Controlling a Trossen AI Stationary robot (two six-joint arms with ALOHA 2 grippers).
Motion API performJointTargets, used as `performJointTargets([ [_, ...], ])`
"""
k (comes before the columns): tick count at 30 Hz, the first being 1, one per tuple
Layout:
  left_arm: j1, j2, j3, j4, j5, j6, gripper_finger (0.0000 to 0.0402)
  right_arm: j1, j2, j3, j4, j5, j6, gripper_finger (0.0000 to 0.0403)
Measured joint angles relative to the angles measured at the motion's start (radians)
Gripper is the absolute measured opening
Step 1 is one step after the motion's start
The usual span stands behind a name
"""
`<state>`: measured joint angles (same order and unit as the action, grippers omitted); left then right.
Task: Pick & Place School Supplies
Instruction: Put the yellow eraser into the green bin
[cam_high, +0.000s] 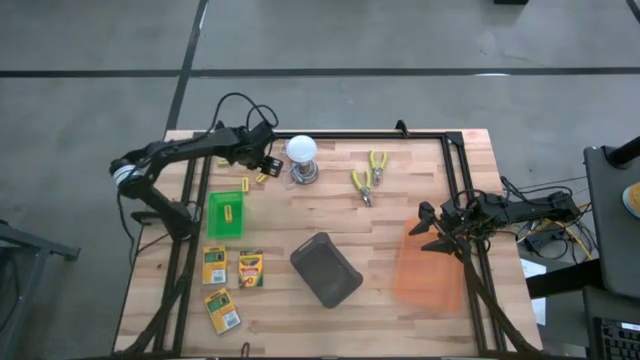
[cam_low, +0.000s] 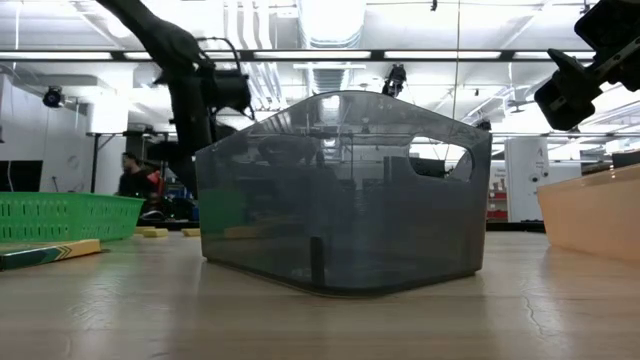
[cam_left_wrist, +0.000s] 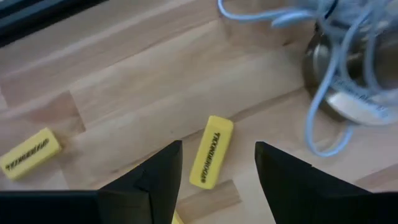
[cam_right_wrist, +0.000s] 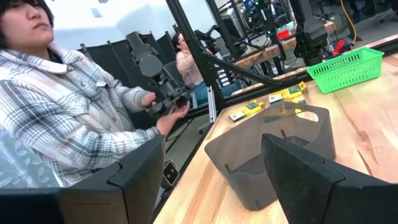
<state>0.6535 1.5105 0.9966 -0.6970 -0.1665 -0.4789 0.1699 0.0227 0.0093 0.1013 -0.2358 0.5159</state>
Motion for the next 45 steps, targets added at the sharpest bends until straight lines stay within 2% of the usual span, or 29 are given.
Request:
performJointTargets([
  [13, 0.018, 0.071, 0.000, 0.024, 0.037, 0.147, 0.0204, 0.000, 0.001, 0.000, 0.000, 0.000, 0.000, 0.0266],
  [20, 0.024, 0.106, -0.001, 0.026, 0.038, 0.157, 0.0204, 0.000, 0.001, 0.000, 0.000, 0.000, 0.000, 0.0258],
  [31, 0.030, 0.167, -0.002, 0.034, 0.040, 0.176, 0.0204, 0.000, 0.000, 0.000, 0.000, 0.000, 0.000, 0.0268],
  [45, 0.033, 0.206, 0.000, 0.040, 0.080, 0.178, 0.0203, 0.000, 0.000, 0.000, 0.000, 0.000, 0.000, 0.0263],
])
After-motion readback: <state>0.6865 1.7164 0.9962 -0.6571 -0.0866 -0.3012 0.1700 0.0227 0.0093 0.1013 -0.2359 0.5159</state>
